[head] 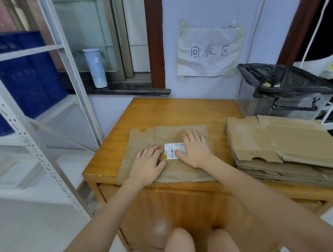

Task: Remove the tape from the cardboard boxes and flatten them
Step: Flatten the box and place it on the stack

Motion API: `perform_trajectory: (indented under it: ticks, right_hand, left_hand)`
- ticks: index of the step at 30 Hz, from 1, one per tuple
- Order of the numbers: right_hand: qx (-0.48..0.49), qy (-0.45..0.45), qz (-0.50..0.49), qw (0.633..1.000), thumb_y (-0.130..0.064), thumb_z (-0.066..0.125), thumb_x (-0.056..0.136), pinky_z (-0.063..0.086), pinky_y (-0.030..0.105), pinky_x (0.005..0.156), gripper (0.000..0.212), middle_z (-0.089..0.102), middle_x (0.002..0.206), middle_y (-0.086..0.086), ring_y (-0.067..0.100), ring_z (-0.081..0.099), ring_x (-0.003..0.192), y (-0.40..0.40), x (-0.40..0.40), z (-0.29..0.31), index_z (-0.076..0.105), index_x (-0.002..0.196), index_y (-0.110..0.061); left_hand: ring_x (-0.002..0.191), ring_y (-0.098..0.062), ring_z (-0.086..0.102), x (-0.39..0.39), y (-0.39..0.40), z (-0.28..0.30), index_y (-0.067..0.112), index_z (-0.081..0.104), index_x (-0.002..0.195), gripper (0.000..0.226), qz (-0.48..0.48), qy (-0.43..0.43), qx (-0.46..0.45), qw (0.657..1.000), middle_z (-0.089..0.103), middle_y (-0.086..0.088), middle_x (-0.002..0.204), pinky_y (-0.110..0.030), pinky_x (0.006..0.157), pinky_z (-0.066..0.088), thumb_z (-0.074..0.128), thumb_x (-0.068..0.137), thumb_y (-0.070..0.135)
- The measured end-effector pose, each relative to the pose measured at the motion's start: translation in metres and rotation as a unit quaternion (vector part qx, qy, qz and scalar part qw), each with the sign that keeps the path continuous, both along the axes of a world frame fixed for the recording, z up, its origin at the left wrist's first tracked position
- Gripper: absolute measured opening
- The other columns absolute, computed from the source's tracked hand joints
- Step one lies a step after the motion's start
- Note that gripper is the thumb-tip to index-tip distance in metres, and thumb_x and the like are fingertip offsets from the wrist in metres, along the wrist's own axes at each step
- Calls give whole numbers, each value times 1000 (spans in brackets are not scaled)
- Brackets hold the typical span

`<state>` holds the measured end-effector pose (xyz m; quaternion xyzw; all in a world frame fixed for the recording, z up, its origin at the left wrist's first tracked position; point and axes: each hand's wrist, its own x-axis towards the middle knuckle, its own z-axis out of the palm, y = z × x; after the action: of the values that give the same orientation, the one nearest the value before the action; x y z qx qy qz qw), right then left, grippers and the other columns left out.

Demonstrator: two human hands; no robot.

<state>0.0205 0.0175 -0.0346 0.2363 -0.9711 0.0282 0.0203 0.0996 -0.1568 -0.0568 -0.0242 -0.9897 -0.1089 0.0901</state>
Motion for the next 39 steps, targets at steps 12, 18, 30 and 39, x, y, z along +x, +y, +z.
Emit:
perform_trajectory:
  ticks: [12, 18, 30, 39]
  right_hand:
    - [-31, -44, -10, 999, -58, 29, 96, 0, 42, 120, 72, 8, 161, 6, 18, 1, 148, -11, -5, -18, 18, 152, -15]
    - [-41, -44, -2, 998, -58, 27, 96, -1, 43, 120, 71, 7, 161, 5, 18, 0, 149, -8, -6, -19, 17, 152, -16]
    - [-78, -21, 36, 996, -56, 20, 93, -4, 34, 119, 76, 12, 161, 7, 18, 3, 149, -7, 19, -22, 22, 151, -7]
    - [-64, -20, -54, 996, -56, 31, 95, 3, 51, 117, 67, 16, 159, 7, 24, 5, 148, -7, 26, -22, 26, 150, -19]
  left_hand:
    - [118, -27, 41, -39, 0, 17, 12, 49, 117, 80, -4, -35, -97, 995, 46, -10, 122, -36, 104, 24, 11, 72, 66]
    - [149, -24, -2, -50, 3, -3, 19, 12, 154, 68, 40, -79, -34, 995, 3, -9, 162, -42, 120, -1, 24, 98, 55]
    - [149, -18, -1, -54, 1, -3, 24, 16, 153, 65, 61, -78, -24, 995, 5, -3, 162, -39, 120, -1, 28, 97, 54]
    - [126, -26, 46, -38, 4, 0, 15, 60, 126, 73, 134, 34, -12, 990, 57, -10, 132, -36, 102, 30, 11, 83, 48]
